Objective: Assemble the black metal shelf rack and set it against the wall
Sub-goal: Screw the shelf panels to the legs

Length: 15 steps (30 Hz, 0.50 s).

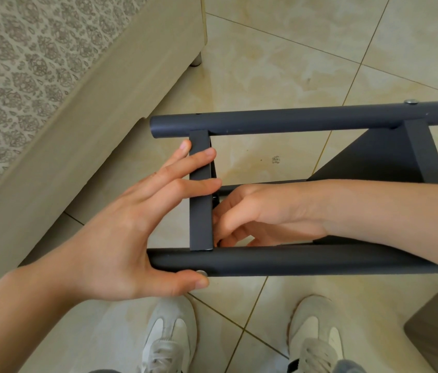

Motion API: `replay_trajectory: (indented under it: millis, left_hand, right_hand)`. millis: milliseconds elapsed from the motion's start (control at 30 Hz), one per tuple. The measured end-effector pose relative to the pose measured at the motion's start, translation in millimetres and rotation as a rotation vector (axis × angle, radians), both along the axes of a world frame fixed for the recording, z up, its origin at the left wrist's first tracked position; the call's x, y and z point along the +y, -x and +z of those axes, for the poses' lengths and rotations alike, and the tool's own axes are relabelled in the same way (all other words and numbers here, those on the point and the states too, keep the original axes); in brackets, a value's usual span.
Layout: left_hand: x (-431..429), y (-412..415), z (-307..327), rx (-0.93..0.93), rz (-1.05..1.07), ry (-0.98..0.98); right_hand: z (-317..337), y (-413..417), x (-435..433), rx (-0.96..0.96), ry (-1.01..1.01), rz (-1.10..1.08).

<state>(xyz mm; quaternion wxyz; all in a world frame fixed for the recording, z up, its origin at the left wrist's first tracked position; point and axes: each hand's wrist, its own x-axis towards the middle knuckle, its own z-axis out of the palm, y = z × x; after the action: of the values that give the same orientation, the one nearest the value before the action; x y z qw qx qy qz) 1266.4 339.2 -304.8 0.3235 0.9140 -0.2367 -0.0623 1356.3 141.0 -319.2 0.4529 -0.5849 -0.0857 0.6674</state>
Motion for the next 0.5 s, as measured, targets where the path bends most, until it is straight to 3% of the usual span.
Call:
replay_trajectory:
  millis: [500]
  left_hand:
    - [0.3, -0.2, -1.0, 0.004, -0.006, 0.020]
  right_hand:
    - [-3.6, 1.4, -0.4, -0.046, 0.007, 0.006]
